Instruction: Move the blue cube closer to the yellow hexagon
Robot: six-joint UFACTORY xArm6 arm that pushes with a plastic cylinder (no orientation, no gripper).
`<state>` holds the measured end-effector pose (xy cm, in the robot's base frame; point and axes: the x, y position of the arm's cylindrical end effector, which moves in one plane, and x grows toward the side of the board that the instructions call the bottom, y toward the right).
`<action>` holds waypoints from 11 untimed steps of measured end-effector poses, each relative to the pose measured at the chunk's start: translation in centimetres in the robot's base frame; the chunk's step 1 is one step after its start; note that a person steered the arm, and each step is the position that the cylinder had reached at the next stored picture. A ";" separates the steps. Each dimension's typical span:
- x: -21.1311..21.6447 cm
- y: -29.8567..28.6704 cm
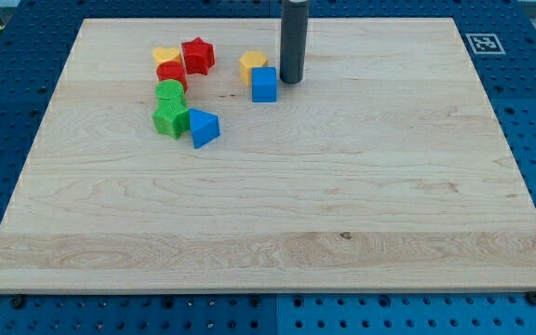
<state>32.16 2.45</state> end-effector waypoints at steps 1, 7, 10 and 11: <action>-0.7 -1.3; -0.6 3.0; 2.8 -0.1; 3.2 -1.9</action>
